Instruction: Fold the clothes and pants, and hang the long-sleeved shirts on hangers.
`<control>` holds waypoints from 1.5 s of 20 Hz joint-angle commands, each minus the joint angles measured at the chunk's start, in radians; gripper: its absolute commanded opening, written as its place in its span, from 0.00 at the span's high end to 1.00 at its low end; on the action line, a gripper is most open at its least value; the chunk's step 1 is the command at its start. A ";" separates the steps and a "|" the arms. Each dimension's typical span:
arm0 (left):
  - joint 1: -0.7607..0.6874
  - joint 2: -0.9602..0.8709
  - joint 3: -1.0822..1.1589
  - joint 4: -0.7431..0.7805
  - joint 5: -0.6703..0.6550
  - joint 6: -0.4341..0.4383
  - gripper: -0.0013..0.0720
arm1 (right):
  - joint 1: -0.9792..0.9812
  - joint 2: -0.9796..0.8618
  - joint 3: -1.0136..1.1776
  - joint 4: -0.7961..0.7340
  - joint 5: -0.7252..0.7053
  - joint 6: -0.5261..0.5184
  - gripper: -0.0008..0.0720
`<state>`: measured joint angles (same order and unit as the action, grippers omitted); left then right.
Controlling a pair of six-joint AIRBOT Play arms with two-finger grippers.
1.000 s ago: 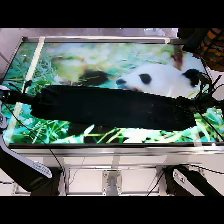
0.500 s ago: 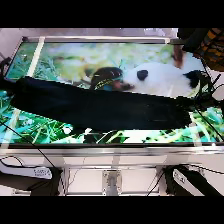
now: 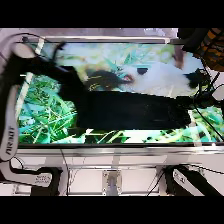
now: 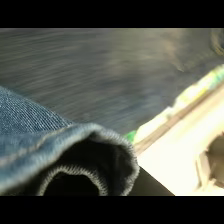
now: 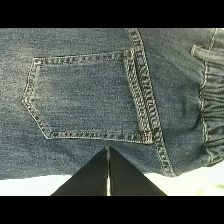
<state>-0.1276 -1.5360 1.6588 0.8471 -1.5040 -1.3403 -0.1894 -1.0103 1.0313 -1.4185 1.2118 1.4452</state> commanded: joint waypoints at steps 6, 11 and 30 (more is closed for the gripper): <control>-0.337 -0.341 0.001 -0.117 0.238 -0.050 0.96 | 0.001 -0.001 0.001 0.004 -0.003 -0.077 0.97; -0.408 -0.446 0.001 -0.303 0.236 0.008 0.96 | 0.001 -0.002 0.001 0.003 -0.009 -0.101 0.97; -0.406 -0.419 0.003 -0.492 0.191 0.108 0.41 | 0.006 -0.003 -0.011 0.173 -0.031 -0.108 0.97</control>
<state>-0.5495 -1.9705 1.6604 0.3809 -1.3109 -1.2526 -0.1886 -1.0122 1.0286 -1.3621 1.1950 1.3437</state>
